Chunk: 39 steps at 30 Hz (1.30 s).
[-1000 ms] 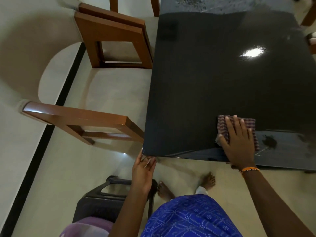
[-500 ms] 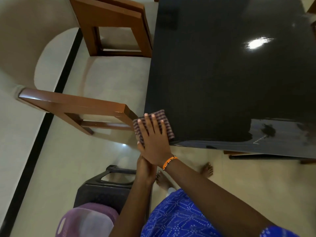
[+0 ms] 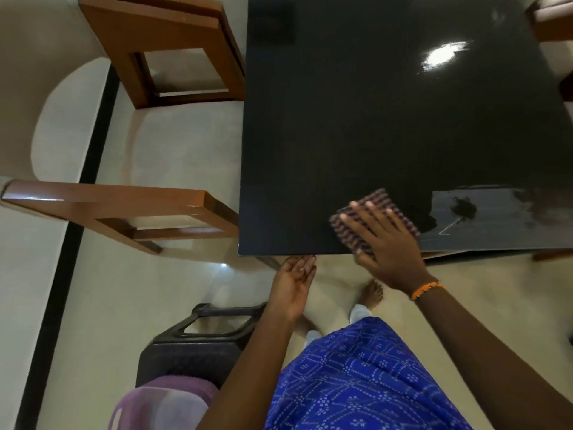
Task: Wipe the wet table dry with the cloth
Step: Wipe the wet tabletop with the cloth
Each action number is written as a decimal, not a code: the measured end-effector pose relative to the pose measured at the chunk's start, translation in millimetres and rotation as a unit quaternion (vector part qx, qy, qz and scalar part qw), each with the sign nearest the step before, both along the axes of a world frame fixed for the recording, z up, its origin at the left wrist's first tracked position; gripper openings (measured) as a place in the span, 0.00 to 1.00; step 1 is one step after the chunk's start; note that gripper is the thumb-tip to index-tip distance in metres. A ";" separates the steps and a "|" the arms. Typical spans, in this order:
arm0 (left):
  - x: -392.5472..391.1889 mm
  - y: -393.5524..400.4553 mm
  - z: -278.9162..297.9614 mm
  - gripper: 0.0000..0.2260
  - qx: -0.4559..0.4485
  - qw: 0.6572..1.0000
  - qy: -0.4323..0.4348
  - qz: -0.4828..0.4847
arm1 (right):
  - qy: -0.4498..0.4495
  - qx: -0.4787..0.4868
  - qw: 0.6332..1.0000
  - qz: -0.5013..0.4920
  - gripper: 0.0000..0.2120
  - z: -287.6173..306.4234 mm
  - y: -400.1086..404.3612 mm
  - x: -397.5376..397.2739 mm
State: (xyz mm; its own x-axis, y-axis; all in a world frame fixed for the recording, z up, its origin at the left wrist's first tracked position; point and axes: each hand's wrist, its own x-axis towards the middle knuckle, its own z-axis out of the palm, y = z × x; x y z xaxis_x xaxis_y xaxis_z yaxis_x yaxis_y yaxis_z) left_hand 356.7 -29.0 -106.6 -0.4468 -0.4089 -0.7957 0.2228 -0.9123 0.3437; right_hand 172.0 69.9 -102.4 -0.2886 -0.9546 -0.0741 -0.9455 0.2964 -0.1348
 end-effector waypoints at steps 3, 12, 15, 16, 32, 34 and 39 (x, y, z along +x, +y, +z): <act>-13.8 8.1 -0.5 0.17 0.011 0.999 0.017 -0.048 | 0.003 0.015 0.994 -0.108 0.34 4.8 45.9 -43.6; -38.7 18.4 -4.1 0.15 0.052 0.986 0.055 -0.150 | 0.001 -0.002 0.921 -0.390 0.33 8.5 55.1 -44.9; -46.3 25.6 -4.8 0.16 0.053 0.985 0.052 -0.155 | -0.005 -0.003 0.931 -0.365 0.31 5.3 21.7 -3.9; -47.1 26.7 -5.8 0.16 0.046 0.985 0.049 -0.157 | -0.005 -0.009 0.942 -0.335 0.31 3.2 9.4 10.8; -109.0 93.1 2.3 0.19 -0.019 0.990 0.005 -0.139 | 0.004 -0.008 0.986 -0.166 0.30 -5.0 138.0 -117.1; -121.1 104.6 1.7 0.18 -0.021 0.989 0.011 -0.149 | -0.003 0.017 0.971 -0.237 0.30 0.3 174.7 -158.7; -133.5 120.0 3.1 0.17 -0.028 0.990 0.017 -0.139 | -0.018 0.013 0.927 -0.374 0.30 6.6 203.8 -200.0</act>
State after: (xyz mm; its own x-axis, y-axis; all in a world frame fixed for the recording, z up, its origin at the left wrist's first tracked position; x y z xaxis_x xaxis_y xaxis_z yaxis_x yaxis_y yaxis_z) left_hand 223.1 90.9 -103.5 -0.5741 -0.3098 -0.7579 -0.0210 -0.9198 0.3919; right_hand -28.0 273.7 -95.9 -0.8660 -0.4862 -0.1172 -0.4693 0.8710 -0.1456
